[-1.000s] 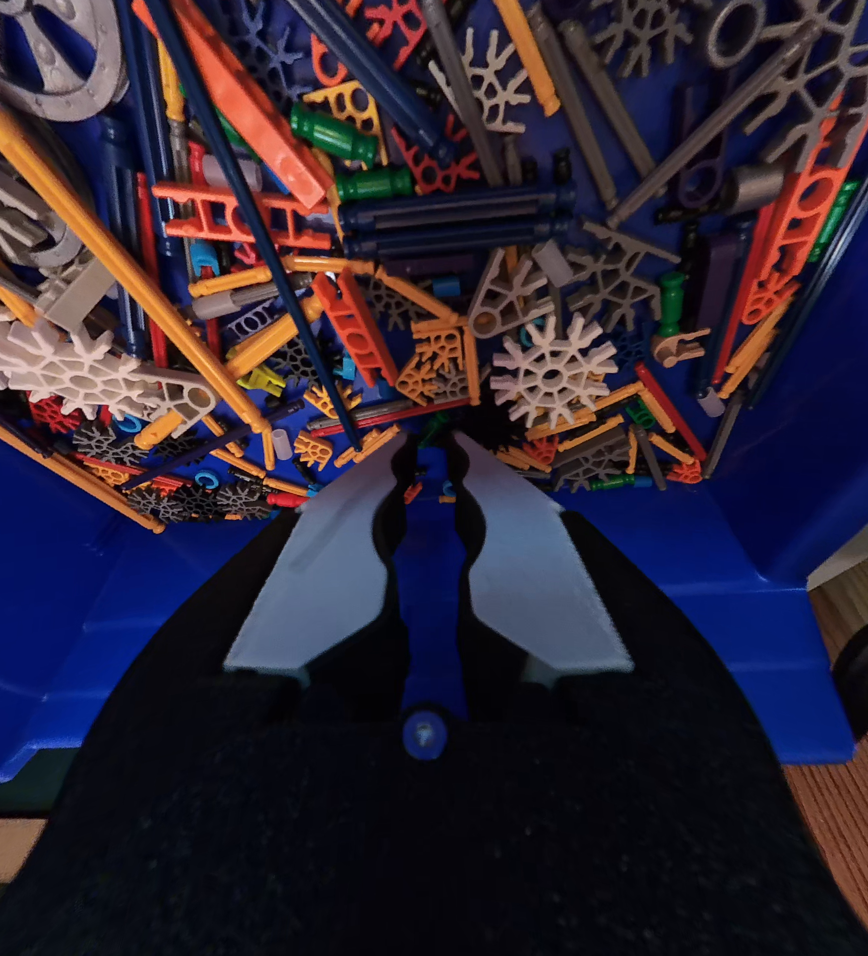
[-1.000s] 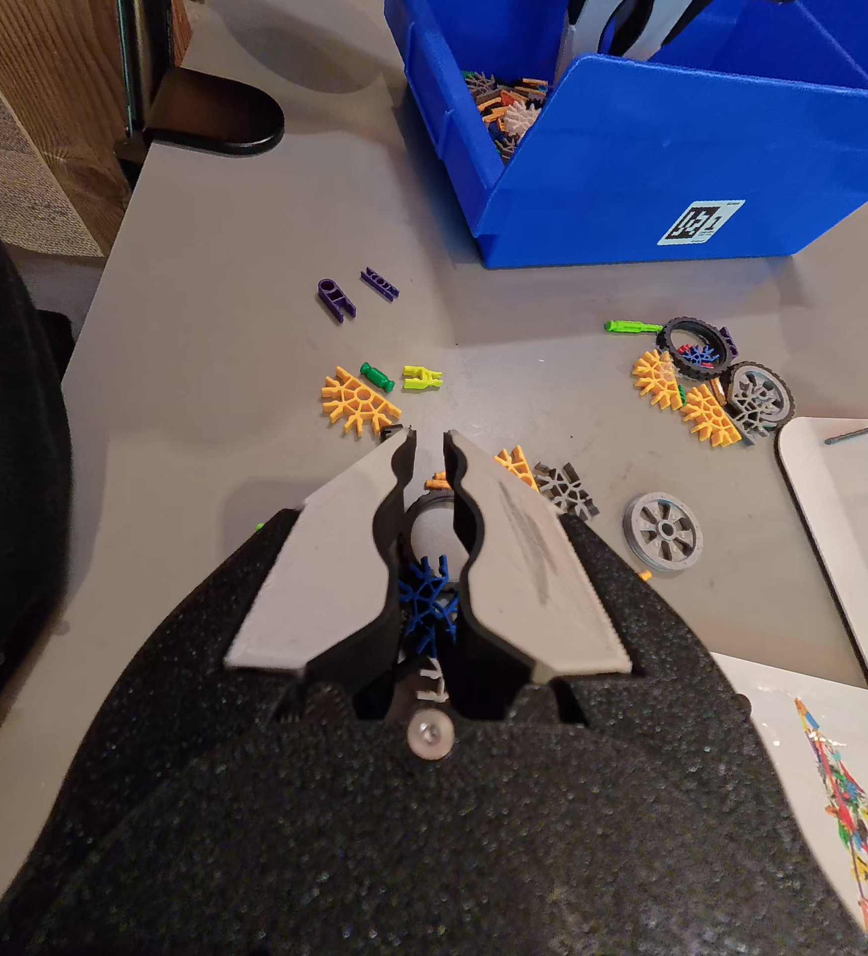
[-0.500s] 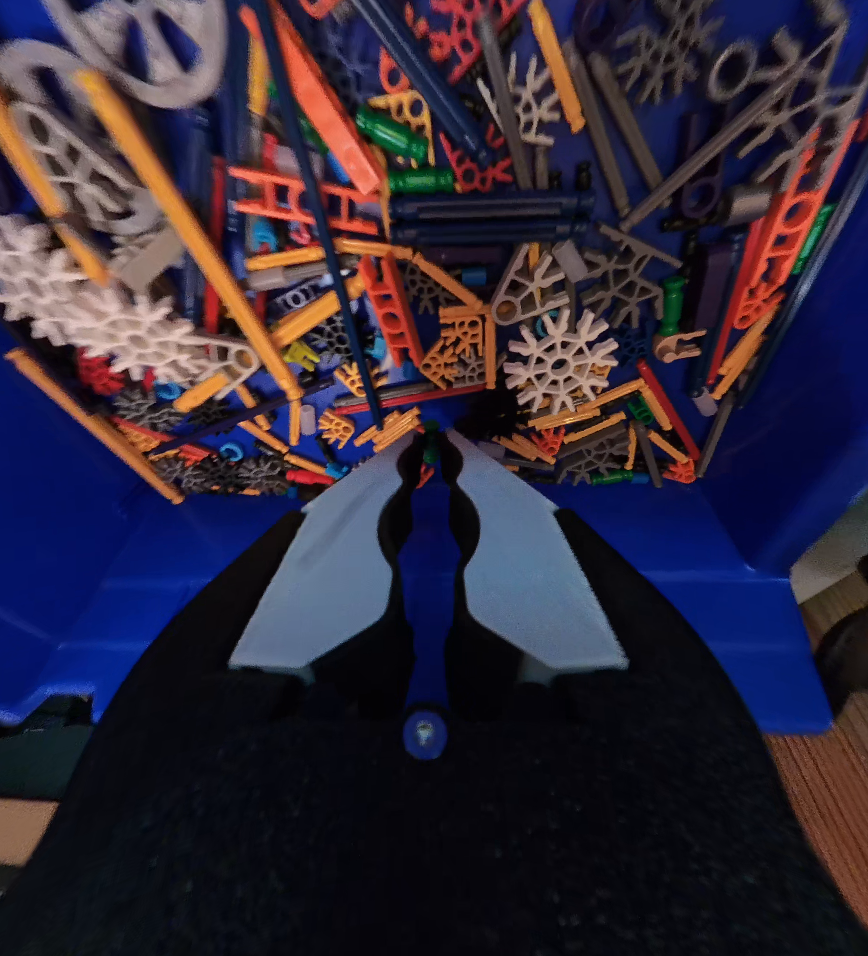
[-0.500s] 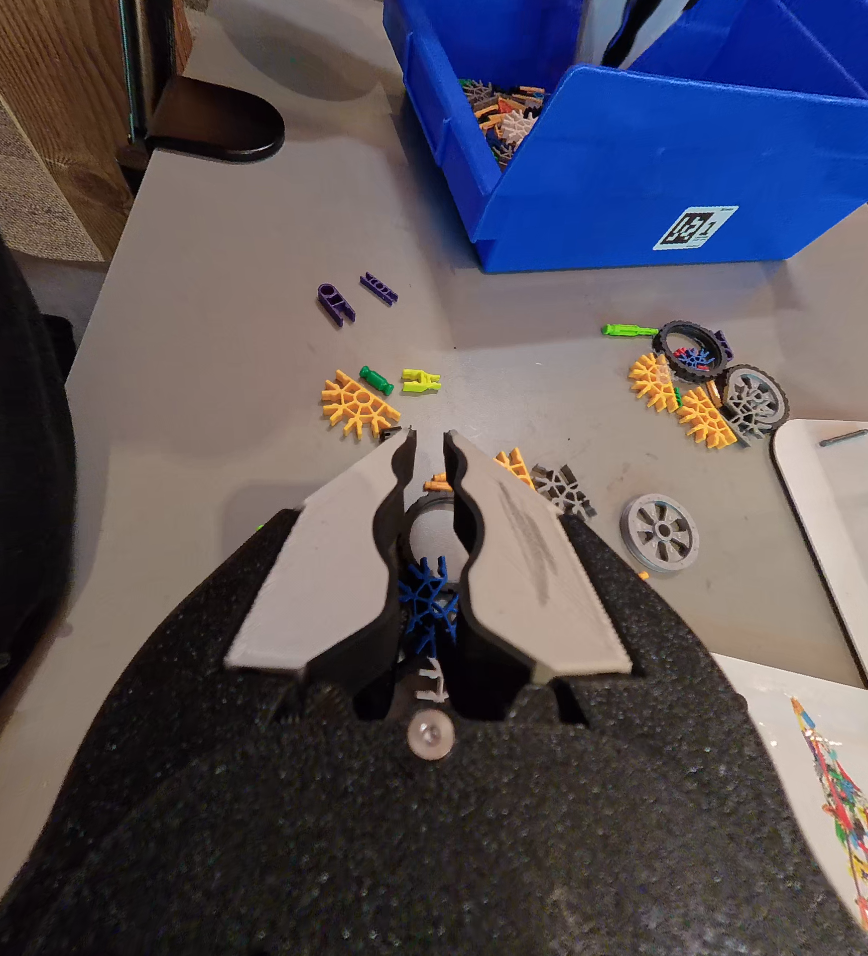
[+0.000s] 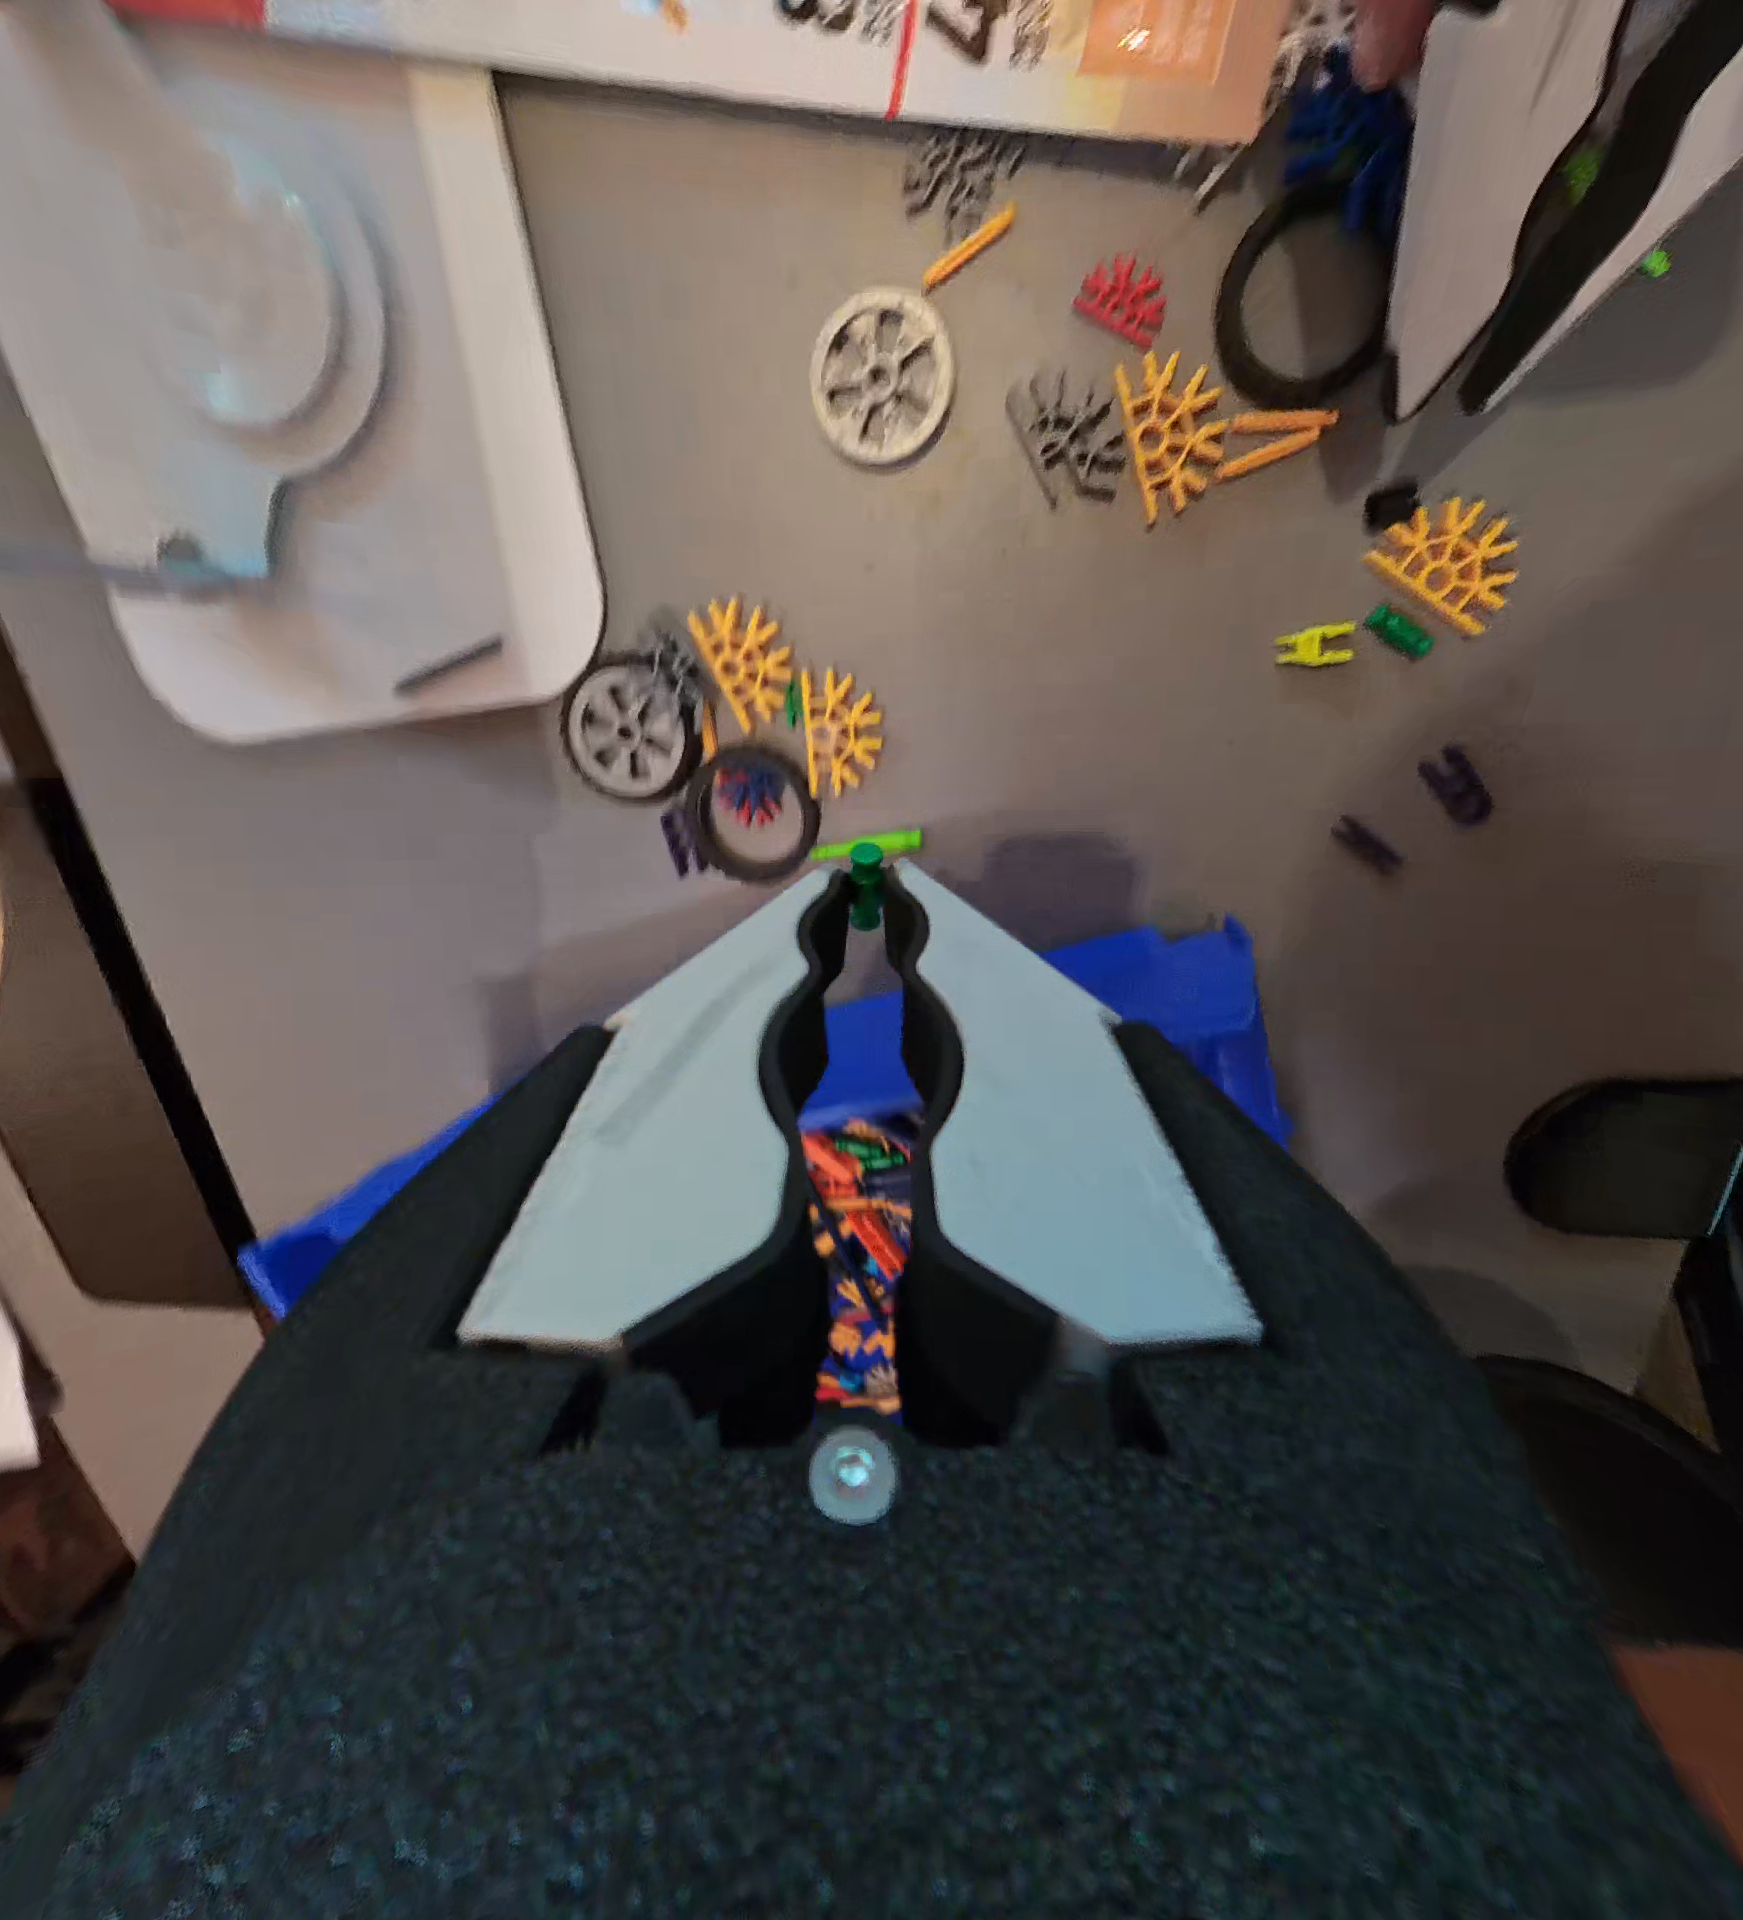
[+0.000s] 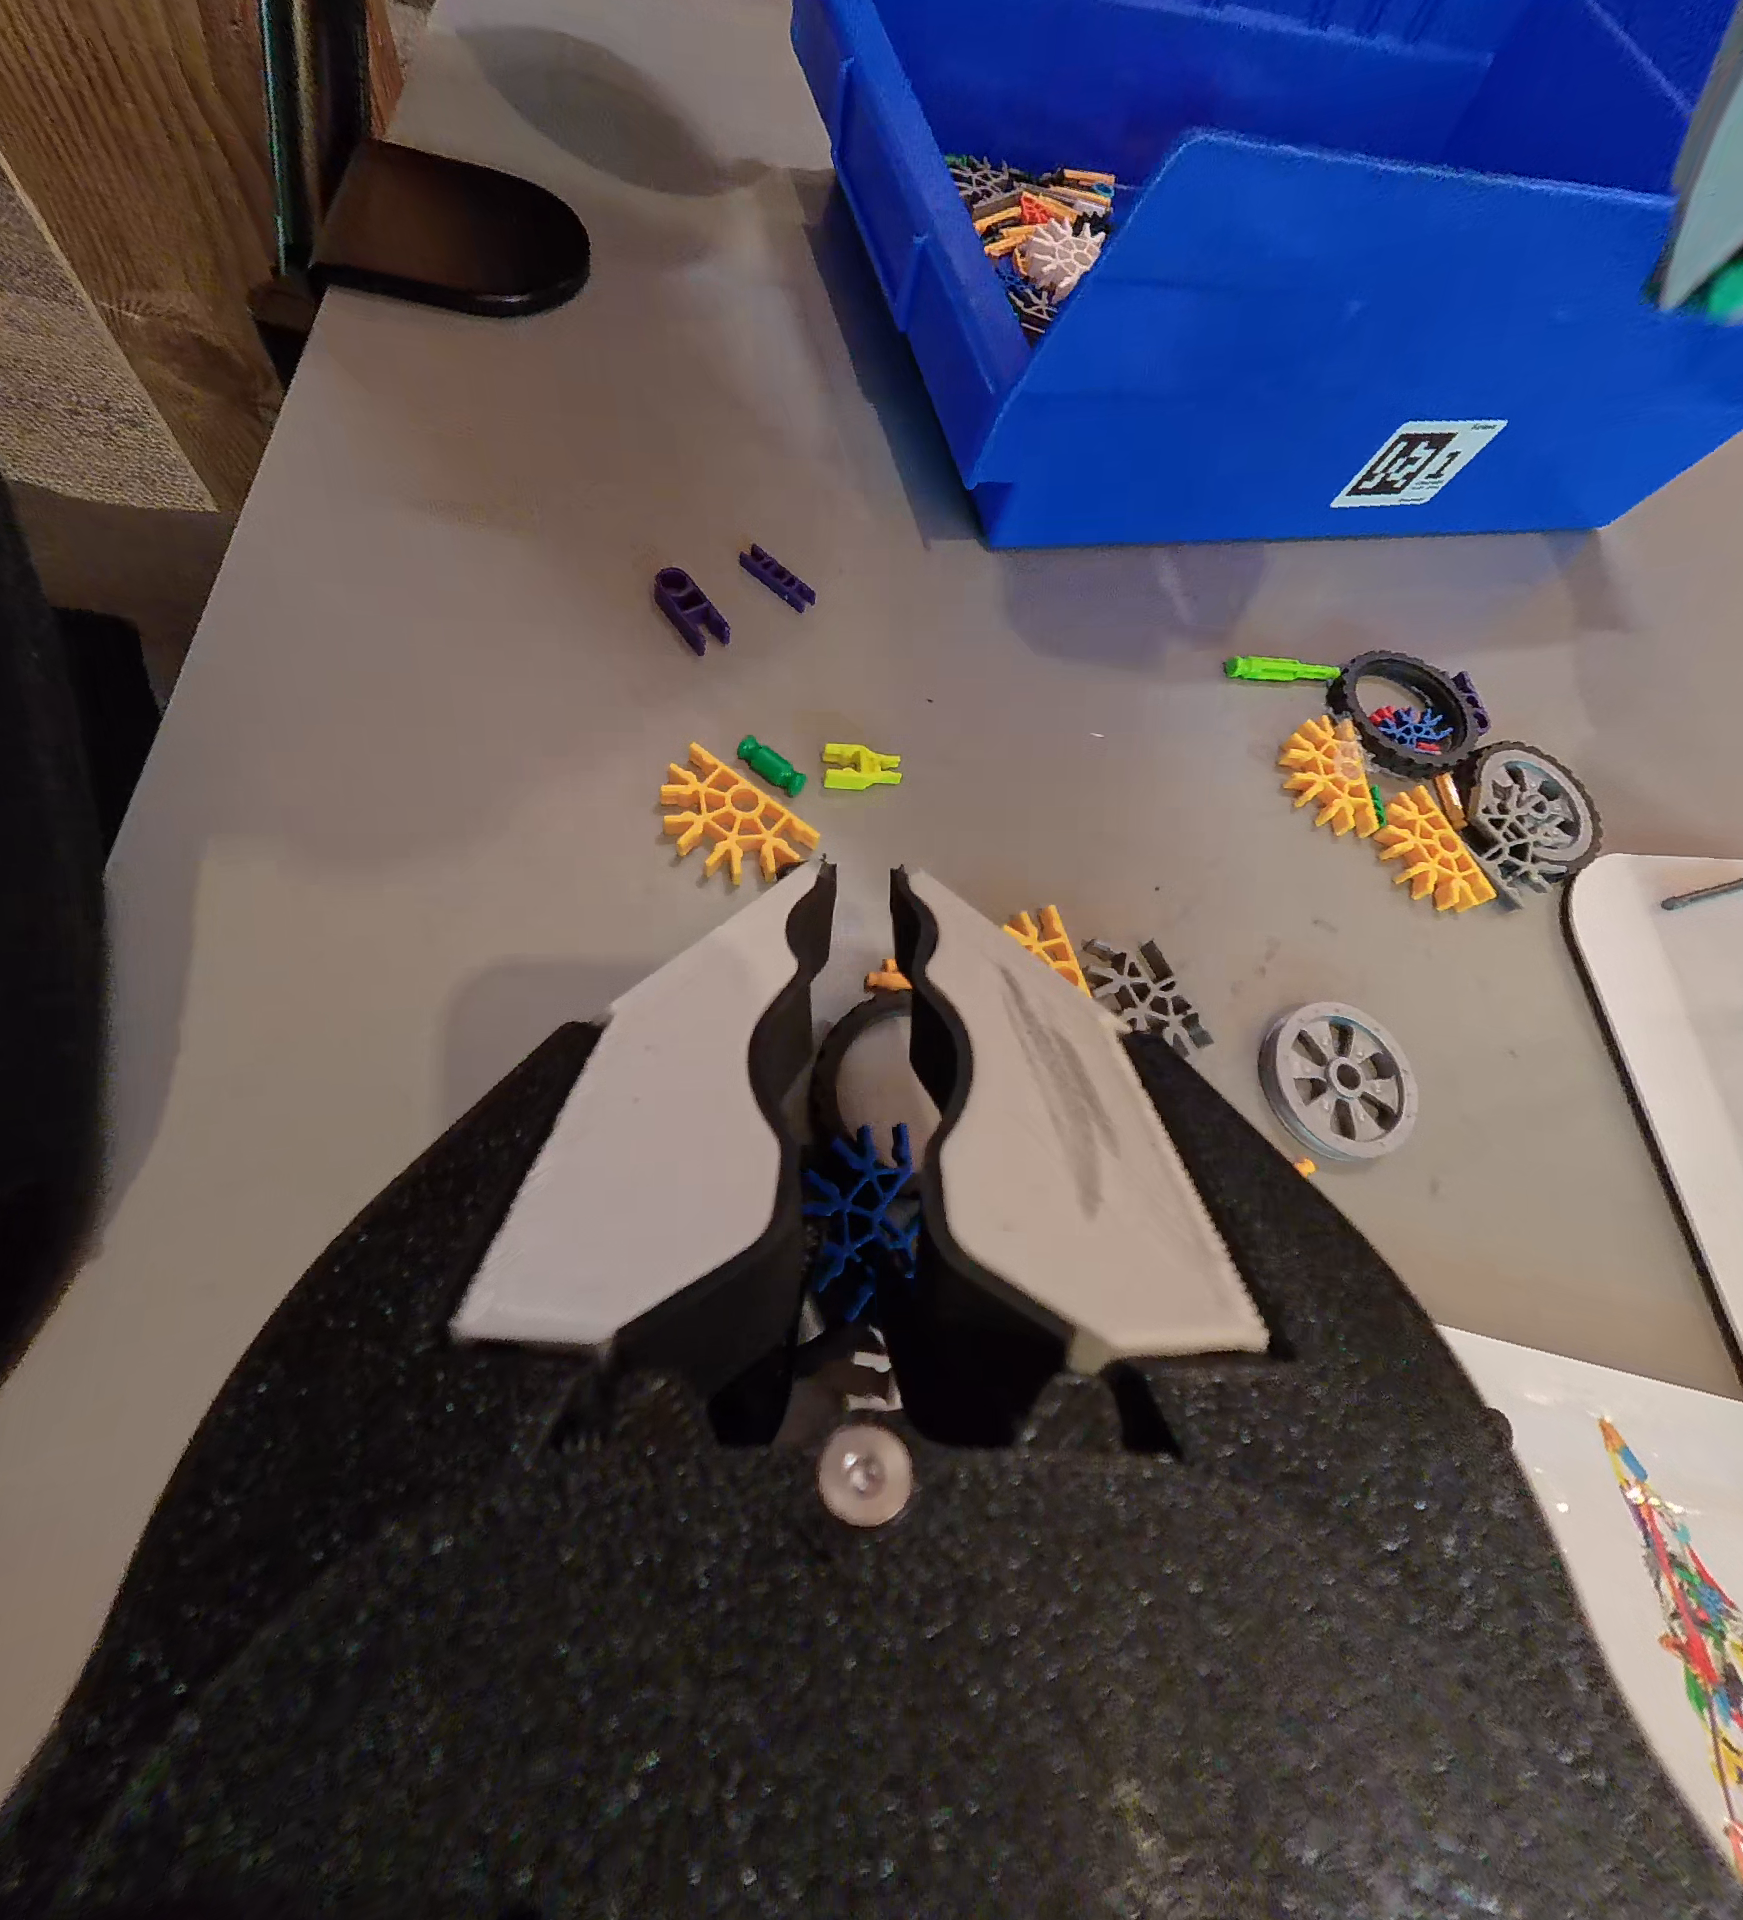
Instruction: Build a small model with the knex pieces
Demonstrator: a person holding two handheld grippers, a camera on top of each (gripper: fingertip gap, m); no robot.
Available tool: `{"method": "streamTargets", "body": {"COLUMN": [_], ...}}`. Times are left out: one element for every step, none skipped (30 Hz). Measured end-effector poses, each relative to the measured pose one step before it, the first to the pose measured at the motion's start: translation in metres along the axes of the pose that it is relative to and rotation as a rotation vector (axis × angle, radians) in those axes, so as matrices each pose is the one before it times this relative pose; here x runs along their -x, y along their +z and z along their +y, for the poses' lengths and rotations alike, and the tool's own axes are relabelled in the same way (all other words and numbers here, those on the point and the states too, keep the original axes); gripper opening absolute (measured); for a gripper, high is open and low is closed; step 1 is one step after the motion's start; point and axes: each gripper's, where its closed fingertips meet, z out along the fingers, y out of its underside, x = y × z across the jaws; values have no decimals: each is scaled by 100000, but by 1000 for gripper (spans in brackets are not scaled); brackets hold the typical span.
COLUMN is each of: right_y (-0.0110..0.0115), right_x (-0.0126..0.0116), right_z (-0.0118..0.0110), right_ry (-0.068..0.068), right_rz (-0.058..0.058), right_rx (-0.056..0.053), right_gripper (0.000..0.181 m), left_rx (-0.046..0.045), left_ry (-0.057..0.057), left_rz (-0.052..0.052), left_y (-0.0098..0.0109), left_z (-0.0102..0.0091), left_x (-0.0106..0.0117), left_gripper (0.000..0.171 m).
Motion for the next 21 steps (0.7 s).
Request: {"method": "streamTargets", "body": {"right_y": [-8, 33, 91, 131, 127, 84, 9, -61, -117, -119, -96, -47, 5, 34, 47, 39, 32, 11, 1, -1, 4], "right_x": [25, 48, 56, 16, 16, 26, 30, 10, -37, -45, -38, -38, -18, 26, 45, 40, 3, -24, -33, -23, -19], "right_z": [-23, -53, 47, 172, 212, 129, 6, -101, -149, -158, -140, -48, 31, 37, 24, 28, 42, 32, 36, 4, 9], "right_ry": [-17, 356, 835, 543, 111, -57, -63, 29, 84, 84, 277, 380, 148, -67, -58, 25, 89, 93, 131, 155, 146], "right_rz": [-67, -474, -797, -472, -238, -163, -112, 9, 171, 204, 45, -3, 15, -124, -235, -184, -98, 50, 54, 23, -54], "right_rx": [-135, -450, -184, 489, 801, 591, 51, -473, -685, -801, -749, -353, 46, 145, 114, 83, 124, 110, 47, -30, -84], "right_gripper": [9, 9, 9, 9, 9, 9, 9, 9, 9, 9, 9, 9, 9, 9, 9, 9, 9, 9, 9, 9, 9], "left_rx": [0, 999, 3032, 3572, 3614, 2852, 1996, 2204, 1480, 854, 16, 200, 23, -402, -1340, -2162, -2477, -2685, -3071, -3039, -2932], "left_ry": [3335, 2946, 3109, 2842, 2041, 1845, 1100, 1023, 742, 460, 362, -489, 256, -265, -1052, -984, -1182, -1066, -1276, -1998, -1901], "left_rz": [2379, 3058, 2405, 2421, 2556, 2014, 2792, 2138, 2302, 1719, 446, 2236, -415, -1391, -1041, -2143, -2593, -2110, -2795, -3397, -2498], "left_y": [644, 784, 986, 1100, 1091, 985, 892, 832, 764, 706, 628, 572, 466, 309, 127, -118, -456, -805, -1116, -1345, -1505], "left_z": [-994, -727, -346, -188, -114, -131, -167, -39, -40, -66, -114, -8, -6, -48, -153, -209, -157, -60, -3, 119, 250], "left_x": [-282, -356, -236, -187, -148, 1, -101, -29, -101, -57, 84, -215, 120, 264, 244, 395, 420, 300, 402, 491, 317], "left_gripper": [4, 4, 5, 5, 4, 5, 5, 5, 5, 5, 5, 5, 6, 7, 10, 14, 16, 16, 18, 21, 21]}}
